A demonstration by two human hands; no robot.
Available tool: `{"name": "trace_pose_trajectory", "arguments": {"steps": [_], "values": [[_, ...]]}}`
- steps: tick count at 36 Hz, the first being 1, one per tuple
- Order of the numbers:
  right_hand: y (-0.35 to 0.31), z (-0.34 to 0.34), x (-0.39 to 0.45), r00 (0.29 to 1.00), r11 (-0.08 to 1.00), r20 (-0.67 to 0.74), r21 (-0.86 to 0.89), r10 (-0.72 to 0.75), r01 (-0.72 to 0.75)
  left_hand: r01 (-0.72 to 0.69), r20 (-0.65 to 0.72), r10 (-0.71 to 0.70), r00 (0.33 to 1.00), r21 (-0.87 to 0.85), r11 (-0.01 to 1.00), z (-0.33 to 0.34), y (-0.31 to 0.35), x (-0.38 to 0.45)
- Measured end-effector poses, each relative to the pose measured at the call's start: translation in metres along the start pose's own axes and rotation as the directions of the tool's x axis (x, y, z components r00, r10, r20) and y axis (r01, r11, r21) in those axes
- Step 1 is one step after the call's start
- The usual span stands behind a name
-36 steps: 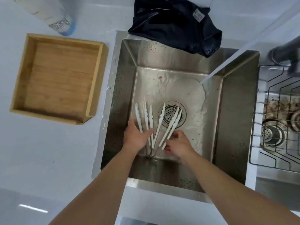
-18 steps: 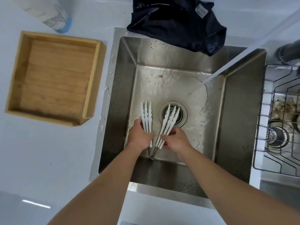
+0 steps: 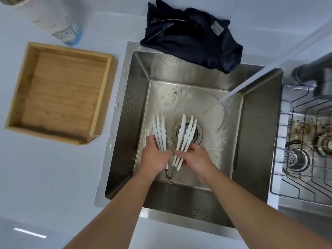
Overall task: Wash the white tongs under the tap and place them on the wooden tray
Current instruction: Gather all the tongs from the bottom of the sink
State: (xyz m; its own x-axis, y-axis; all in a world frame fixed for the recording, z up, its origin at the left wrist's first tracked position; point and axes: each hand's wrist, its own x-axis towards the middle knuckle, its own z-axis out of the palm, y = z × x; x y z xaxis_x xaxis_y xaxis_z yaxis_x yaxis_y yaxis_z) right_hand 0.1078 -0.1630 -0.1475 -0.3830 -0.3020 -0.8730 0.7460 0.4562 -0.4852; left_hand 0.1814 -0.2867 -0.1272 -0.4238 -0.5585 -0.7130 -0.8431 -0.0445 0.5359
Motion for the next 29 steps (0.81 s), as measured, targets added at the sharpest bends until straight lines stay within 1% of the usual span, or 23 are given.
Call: {"name": "trace_pose_trajectory", "arguments": {"steps": [7,10,12,14,16,24,29], "values": [[-0.019,-0.013,-0.015,0.998,0.995,0.03,0.076,-0.06,0.058,0.025,0.071,-0.016,0.997,-0.127,0.992,-0.004,0.015,-0.008],[-0.027,-0.02,-0.022,0.997,0.992,0.028,0.108,-0.066,0.063,0.007,0.098,0.015,0.995,-0.217,0.976,-0.006,0.023,-0.011],[-0.034,-0.025,-0.029,0.996,0.989,0.017,0.121,-0.083,0.08,0.015,0.123,0.027,0.992,-0.325,0.946,-0.006,0.028,-0.013],[-0.04,-0.029,-0.035,0.995,0.989,0.005,0.113,-0.095,0.094,0.059,0.176,0.025,0.984,-0.457,0.888,-0.008,0.032,-0.016],[-0.046,-0.033,-0.041,0.994,0.987,0.001,0.114,-0.112,0.111,0.075,0.212,0.044,0.976,-0.524,0.849,-0.01,0.037,-0.02],[-0.069,-0.048,-0.057,0.985,0.978,0.0,0.116,-0.172,0.171,0.079,0.287,0.113,0.951,-0.581,0.81,-0.011,0.061,-0.033],[-0.085,-0.055,-0.067,0.975,0.966,-0.019,0.134,-0.22,0.221,0.025,0.257,0.161,0.953,-0.593,0.805,-0.013,0.084,-0.042]]}}
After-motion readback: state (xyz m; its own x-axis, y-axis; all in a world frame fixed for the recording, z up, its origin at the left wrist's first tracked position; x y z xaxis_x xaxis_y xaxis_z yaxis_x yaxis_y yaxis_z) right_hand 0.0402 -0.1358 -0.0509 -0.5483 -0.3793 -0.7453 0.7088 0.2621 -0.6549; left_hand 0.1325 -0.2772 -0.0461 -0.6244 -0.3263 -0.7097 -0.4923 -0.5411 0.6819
